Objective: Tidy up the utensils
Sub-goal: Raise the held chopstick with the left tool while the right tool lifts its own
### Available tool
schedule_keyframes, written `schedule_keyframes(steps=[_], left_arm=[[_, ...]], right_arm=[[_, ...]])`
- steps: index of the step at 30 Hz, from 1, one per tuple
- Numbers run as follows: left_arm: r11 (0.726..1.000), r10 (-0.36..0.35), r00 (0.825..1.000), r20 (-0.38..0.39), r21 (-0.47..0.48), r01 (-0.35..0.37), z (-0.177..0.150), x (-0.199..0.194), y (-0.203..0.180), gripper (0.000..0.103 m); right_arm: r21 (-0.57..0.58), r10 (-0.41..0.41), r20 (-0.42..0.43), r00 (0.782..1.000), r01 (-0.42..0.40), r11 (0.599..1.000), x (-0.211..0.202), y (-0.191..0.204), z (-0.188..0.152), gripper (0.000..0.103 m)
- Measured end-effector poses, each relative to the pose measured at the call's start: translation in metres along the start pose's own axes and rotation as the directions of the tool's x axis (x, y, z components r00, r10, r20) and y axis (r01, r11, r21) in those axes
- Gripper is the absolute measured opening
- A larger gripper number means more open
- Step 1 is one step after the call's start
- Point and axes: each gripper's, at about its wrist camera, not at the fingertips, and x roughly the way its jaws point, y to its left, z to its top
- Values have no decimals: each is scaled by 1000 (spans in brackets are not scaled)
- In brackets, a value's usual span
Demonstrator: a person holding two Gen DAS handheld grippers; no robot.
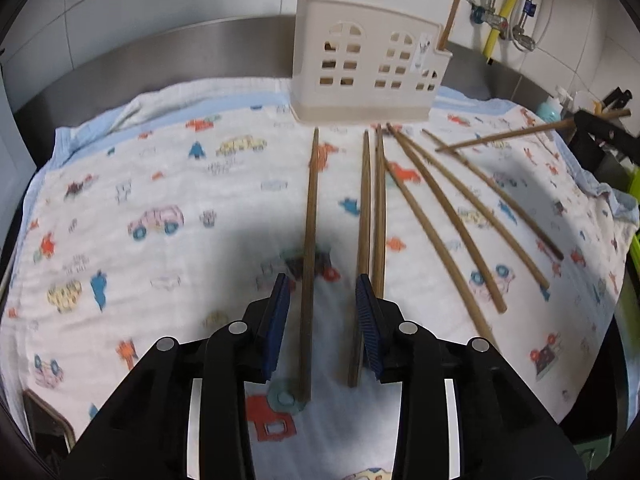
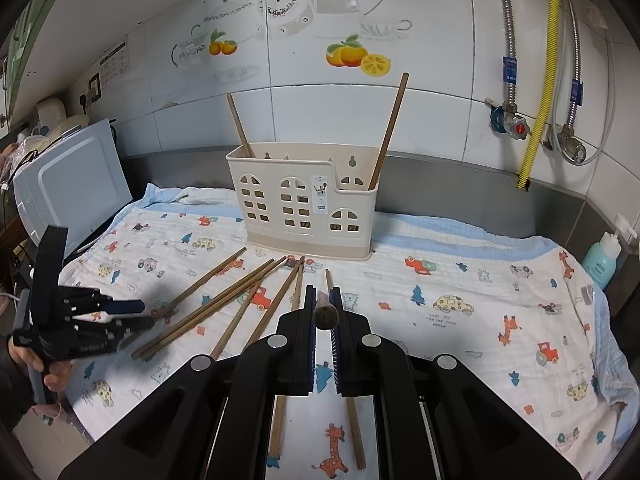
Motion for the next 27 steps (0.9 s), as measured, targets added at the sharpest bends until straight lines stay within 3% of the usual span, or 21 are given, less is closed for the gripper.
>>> schedule_keyframes(steps=[3, 5, 8, 14, 17, 19, 27], left_arm=[[1000, 3, 1000, -22, -6, -3, -8, 7, 1, 33], [1000, 11, 1000, -18, -4, -11, -11, 7, 2, 23], [1000, 4, 1000, -18, -14, -4, -14, 6, 4, 16], [999, 42, 999, -22, 19, -41, -17, 7, -1, 15], [998, 65, 998, -26, 26, -65, -14, 7, -3, 5], [999, 52, 998, -25, -3, -52, -10, 4, 0, 5], [999, 31, 995, 98, -22, -29, 17, -32, 0, 5]], right_arm=[[1, 0, -3, 1000, 0, 1000, 1, 0, -1, 6], [2, 0, -5, 1000, 0, 1000, 1, 0, -2, 6], [0, -2, -8, 1000, 2, 1000, 2, 0, -2, 6], [3, -2, -10, 1000, 2, 1000, 2, -1, -3, 6], [5, -2, -11, 1000, 2, 1000, 2, 0, -5, 6], [8, -2, -10, 1000, 2, 1000, 1, -1, -5, 6], [4, 6, 13, 1000, -6, 1000, -5, 1, 5, 6]])
